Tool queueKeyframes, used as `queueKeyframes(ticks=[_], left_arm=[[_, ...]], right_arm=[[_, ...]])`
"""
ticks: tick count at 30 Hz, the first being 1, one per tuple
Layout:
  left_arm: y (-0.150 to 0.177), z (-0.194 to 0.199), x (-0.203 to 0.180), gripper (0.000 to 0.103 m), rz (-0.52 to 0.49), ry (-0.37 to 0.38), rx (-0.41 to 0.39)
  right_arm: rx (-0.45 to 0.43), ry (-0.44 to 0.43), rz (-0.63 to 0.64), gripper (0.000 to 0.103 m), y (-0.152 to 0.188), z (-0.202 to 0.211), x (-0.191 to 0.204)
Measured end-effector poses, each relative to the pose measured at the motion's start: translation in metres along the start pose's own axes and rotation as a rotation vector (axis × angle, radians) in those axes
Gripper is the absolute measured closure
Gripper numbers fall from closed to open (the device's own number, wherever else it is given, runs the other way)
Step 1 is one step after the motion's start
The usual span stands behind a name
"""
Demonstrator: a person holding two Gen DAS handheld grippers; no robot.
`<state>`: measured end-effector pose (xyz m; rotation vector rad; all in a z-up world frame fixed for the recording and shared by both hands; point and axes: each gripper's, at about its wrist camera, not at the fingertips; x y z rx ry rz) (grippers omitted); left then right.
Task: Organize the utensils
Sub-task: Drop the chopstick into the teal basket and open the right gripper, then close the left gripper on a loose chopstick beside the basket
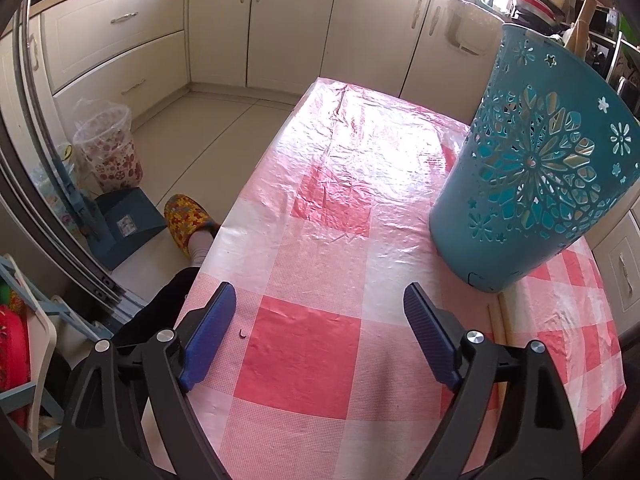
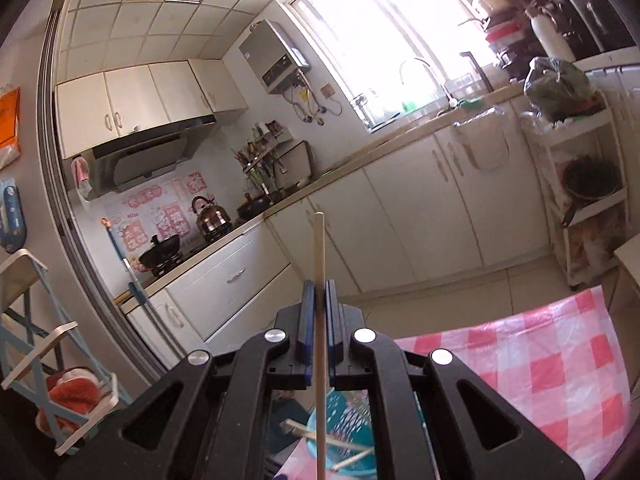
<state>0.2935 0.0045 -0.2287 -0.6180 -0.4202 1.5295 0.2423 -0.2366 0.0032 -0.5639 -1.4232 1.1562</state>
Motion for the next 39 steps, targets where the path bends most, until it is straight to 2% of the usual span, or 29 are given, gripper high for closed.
queueKeyframes(ticks=[3, 7, 12, 18, 23, 27, 30, 32, 37, 39], left_arm=[[0.0, 0.0, 0.001, 0.021, 0.0, 0.001, 0.0], [0.0, -0.001, 0.001, 0.02, -0.002, 0.0, 0.001], [0.0, -0.001, 0.0, 0.02, -0.002, 0.0, 0.001], [0.0, -0.001, 0.0, 0.02, -0.003, -0.002, 0.001], [0.0, -0.002, 0.0, 0.02, -0.005, -0.005, 0.001], [0.0, -0.001, 0.001, 0.02, 0.001, -0.012, 0.0], [0.0, 0.002, 0.007, 0.02, 0.031, -0.025, -0.003], [0.002, 0.006, 0.011, 0.02, 0.054, -0.029, -0.006], [0.011, 0.015, 0.007, 0.02, 0.038, -0.021, 0.006], [0.013, 0.021, 0.003, 0.02, 0.028, -0.02, 0.001]], right_arm=[[-0.013, 0.089, 0.042, 0.097, 0.013, -0.025, -0.003], [0.025, 0.167, 0.104, 0.097, 0.044, -0.045, -0.009], [0.072, 0.204, 0.152, 0.097, 0.071, -0.046, -0.014], [0.126, 0.209, 0.184, 0.097, 0.085, -0.045, -0.014], [0.125, 0.213, 0.186, 0.086, 0.09, -0.024, -0.009], [0.09, 0.202, 0.176, 0.084, 0.088, 0.012, 0.003], [0.106, 0.204, 0.17, 0.081, 0.106, 0.045, 0.011], [0.178, 0.217, 0.18, 0.081, 0.13, 0.055, 0.013], [0.53, 0.23, 0.154, 0.082, 0.205, 0.022, -0.009], [0.59, 0.242, 0.134, 0.083, 0.218, 0.007, -0.018]])
Point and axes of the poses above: each gripper's, at about its wrist camera, not at the fingertips, and z roughly against the way its jaws point, x to its left, y to its underside, and after that the axes turned 2 degrees about -y, right-handed
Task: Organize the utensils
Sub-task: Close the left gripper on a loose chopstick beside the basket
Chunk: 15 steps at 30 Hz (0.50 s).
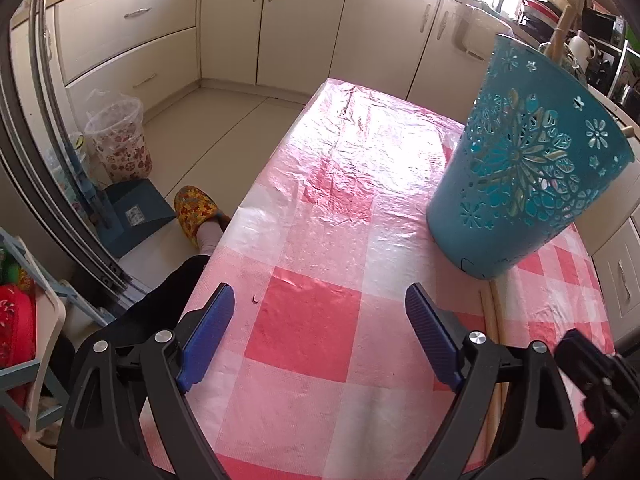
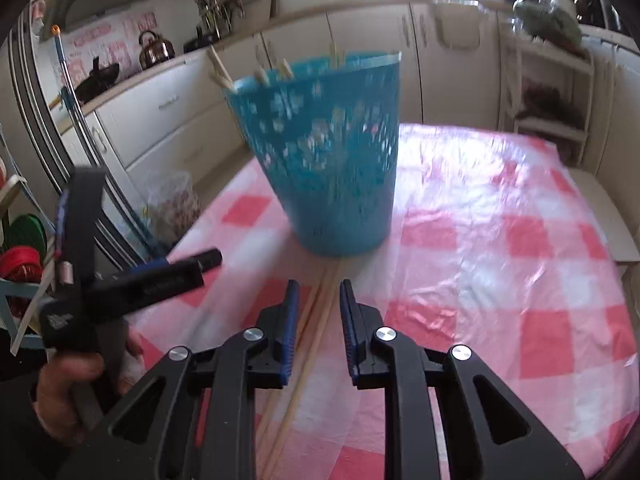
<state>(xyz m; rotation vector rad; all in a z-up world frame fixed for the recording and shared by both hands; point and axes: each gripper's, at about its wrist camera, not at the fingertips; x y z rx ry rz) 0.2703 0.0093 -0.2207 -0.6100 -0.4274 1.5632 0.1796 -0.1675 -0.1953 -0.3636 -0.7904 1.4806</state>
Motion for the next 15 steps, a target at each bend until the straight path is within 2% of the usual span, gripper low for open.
queueKeyframes(ticks=[8, 10, 13, 15], left_arm=[[0.009, 0.005, -0.011, 0.019, -0.03, 0.004, 0.018], [0.011, 0.005, -0.015, 0.019, -0.041, 0.006, 0.023], [0.011, 0.006, -0.024, 0.019, -0.06, 0.02, 0.033], [0.012, 0.005, -0.031, 0.019, -0.077, 0.037, 0.04]], right_arm=[[0.091, 0.057, 0.017, 0.083, -0.009, -0.05, 0.001], [0.084, 0.071, 0.044, 0.084, -0.008, -0.051, 0.003], [0.099, 0.085, 0.074, 0.092, -0.005, -0.05, 0.004], [0.107, 0.087, 0.064, 0.094, -0.003, -0.045, -0.003]])
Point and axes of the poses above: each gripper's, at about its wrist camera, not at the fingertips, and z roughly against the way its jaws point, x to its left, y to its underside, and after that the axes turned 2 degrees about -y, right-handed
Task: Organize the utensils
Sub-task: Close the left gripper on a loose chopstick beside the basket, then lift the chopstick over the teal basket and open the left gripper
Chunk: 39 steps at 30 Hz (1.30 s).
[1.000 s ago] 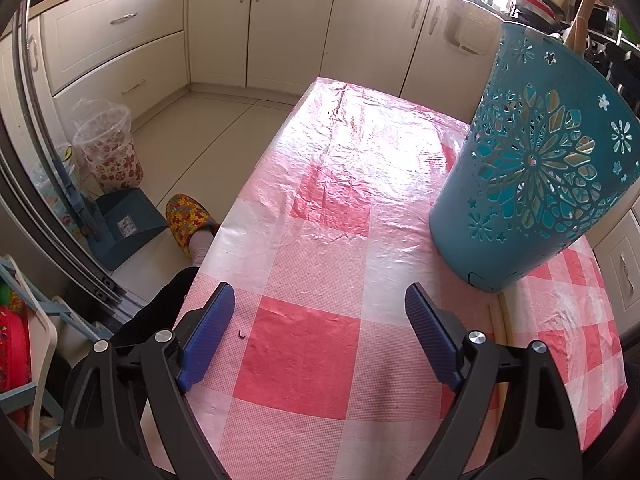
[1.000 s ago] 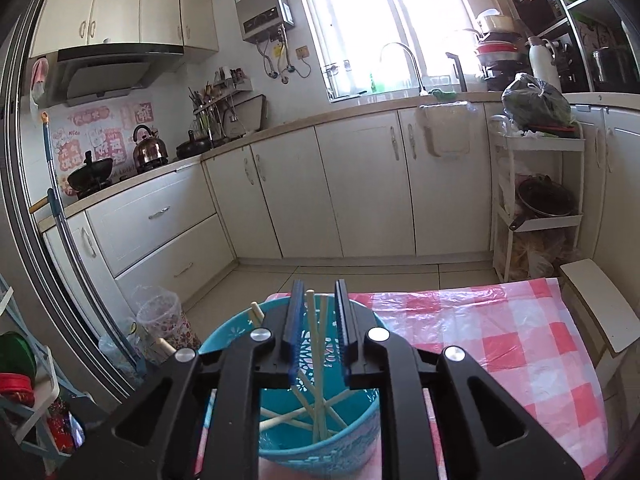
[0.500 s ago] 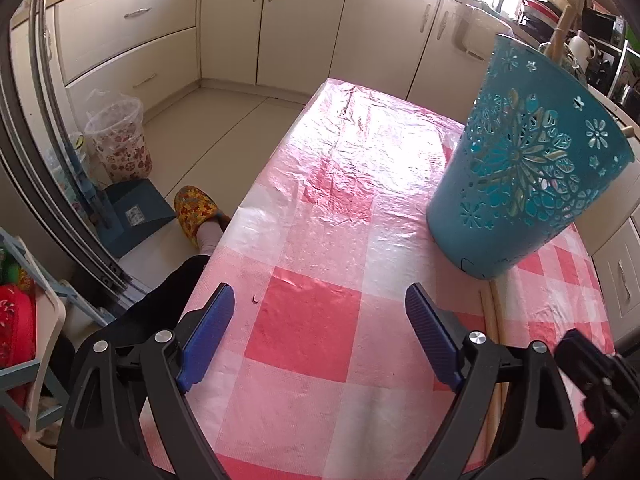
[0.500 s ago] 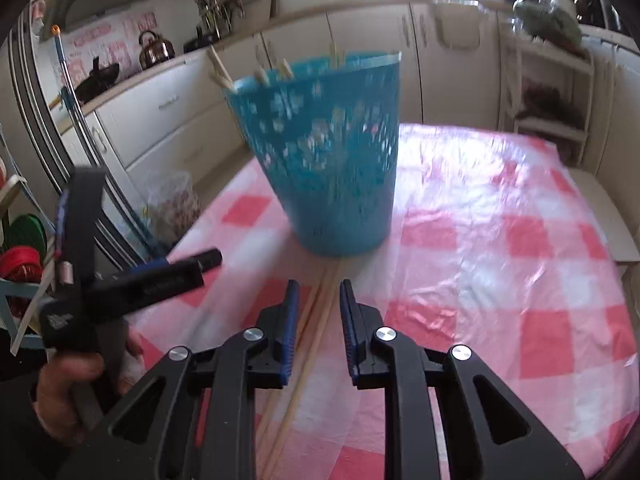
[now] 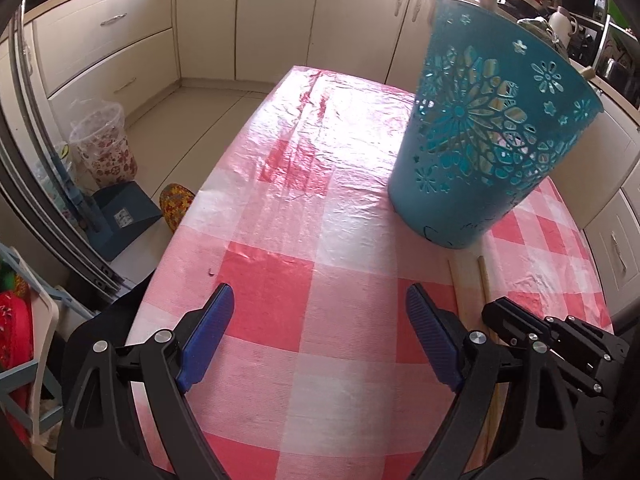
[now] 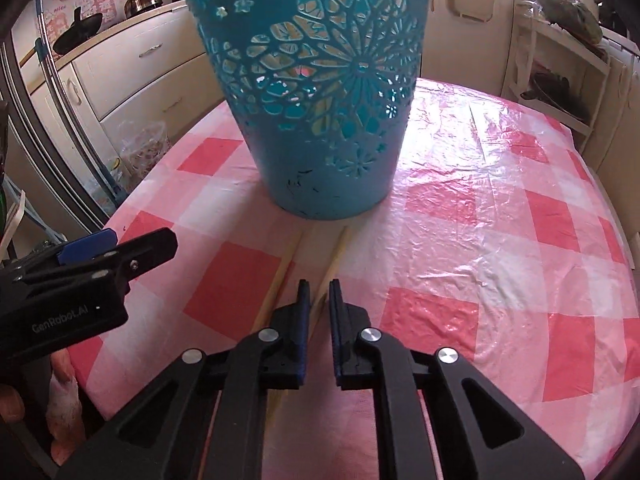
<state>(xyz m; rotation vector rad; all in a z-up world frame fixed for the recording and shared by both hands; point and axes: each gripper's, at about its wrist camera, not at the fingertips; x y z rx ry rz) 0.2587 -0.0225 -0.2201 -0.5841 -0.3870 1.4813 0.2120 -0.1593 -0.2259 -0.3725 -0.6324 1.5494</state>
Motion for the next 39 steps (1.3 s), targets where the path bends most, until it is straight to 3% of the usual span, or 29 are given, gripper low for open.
queueKeyframes(ticks=[5, 10, 13, 16, 18, 20, 27, 39], left_arm=[[0.0, -0.005, -0.037, 0.019, -0.101, 0.044, 0.021], [-0.002, -0.018, -0.07, 0.02, -0.192, 0.029, 0.04], [-0.001, -0.026, -0.081, 0.036, -0.222, -0.004, 0.052], [0.002, -0.026, -0.087, 0.06, -0.26, -0.011, 0.033], [0.002, -0.026, -0.09, 0.089, -0.269, 0.005, 0.032], [0.0, -0.026, -0.088, 0.097, -0.263, 0.036, 0.042], [-0.008, -0.01, -0.063, 0.098, -0.194, 0.134, 0.047], [-0.04, 0.096, -0.017, 0.098, -0.101, 0.279, -0.131]], right_arm=[[-0.006, 0.014, -0.037, 0.094, 0.014, 0.013, -0.026], [-0.017, -0.013, -0.094, 0.094, 0.017, 0.018, -0.045], [-0.027, -0.026, -0.099, 0.093, 0.02, 0.023, -0.05], [-0.037, -0.03, -0.089, 0.09, 0.024, 0.028, -0.05], [-0.041, -0.027, -0.085, 0.089, 0.024, 0.028, -0.049], [-0.045, -0.018, -0.075, 0.089, 0.024, 0.027, -0.047], [-0.069, -0.002, -0.042, 0.085, 0.027, 0.027, -0.041], [-0.086, -0.015, -0.012, 0.067, 0.03, 0.028, -0.029]])
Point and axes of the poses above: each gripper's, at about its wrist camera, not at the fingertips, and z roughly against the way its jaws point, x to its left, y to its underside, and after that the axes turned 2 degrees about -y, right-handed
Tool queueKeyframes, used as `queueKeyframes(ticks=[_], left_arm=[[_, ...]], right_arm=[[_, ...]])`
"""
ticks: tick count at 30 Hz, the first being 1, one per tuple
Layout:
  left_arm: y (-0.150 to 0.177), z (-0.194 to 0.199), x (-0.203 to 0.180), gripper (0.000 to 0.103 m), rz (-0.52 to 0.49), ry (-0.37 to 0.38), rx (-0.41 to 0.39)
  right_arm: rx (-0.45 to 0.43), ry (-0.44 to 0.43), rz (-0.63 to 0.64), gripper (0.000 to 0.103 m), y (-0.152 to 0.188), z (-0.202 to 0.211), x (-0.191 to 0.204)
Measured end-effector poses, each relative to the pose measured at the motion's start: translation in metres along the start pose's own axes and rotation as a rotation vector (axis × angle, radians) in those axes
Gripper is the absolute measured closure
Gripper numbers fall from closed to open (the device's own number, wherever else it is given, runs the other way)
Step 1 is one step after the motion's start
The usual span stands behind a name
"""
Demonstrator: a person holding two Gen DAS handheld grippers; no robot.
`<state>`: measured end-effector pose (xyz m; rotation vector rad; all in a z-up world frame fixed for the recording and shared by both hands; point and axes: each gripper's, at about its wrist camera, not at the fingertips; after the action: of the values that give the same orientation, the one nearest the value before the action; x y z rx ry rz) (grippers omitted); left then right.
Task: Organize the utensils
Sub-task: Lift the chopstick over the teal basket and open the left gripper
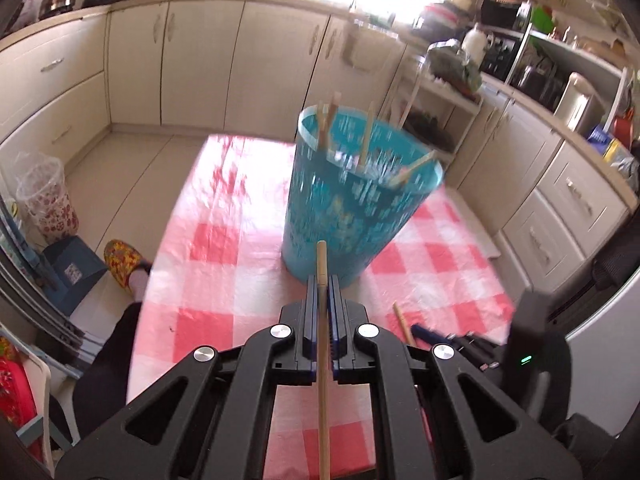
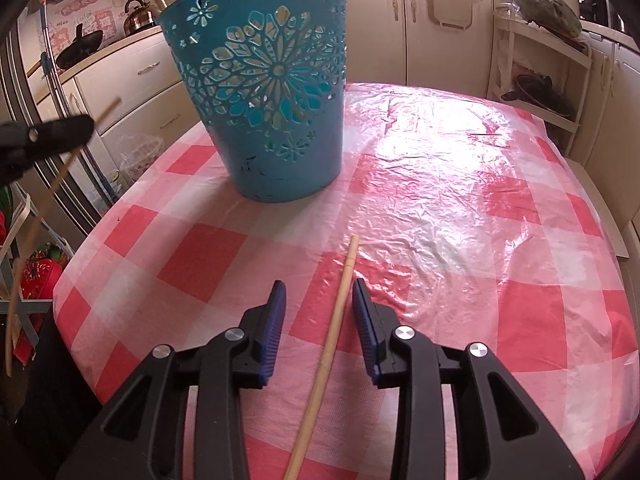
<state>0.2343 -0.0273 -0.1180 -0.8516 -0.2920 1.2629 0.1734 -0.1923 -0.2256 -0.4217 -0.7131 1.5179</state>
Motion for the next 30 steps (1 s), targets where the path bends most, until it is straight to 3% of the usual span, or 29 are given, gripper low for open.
queueKeyframes(ticks=[7, 12, 17, 24, 30], left_arm=[[-0.065, 0.05, -0.023, 0.098, -0.019, 0.076, -0.189], [-0.109, 0.051, -0.042, 0.098, -0.024, 0.079, -0.304], [-0.141, 0.028, -0.051, 0.098, -0.001, 0.02, -0.42], [-0.164, -0.02, -0.043, 0.098, 0.068, -0.045, -0.46], [-0.162, -0.05, -0.043, 0.098, 0.051, -0.071, -0.419]], right_arm=[[-0.005, -0.012, -0.003, 0.063, 0.001, 0.002, 0.002], [-0.006, -0.024, -0.006, 0.06, 0.001, 0.001, 0.001], [-0.008, -0.041, -0.014, 0.057, 0.0, 0.001, -0.001], [-0.009, -0.058, -0.018, 0.052, -0.002, 0.0, -0.002], [-0.007, -0.068, -0.02, 0.05, -0.002, -0.001, -0.001]])
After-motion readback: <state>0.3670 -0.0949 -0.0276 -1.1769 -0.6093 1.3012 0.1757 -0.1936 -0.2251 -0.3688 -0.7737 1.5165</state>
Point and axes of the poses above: each gripper's, at about its wrist camera, not at the fingertips, and z roughly against the way its jaws point, x to its left, y to its underside, and after that the axes turned 2 degrees about -y, right-handed
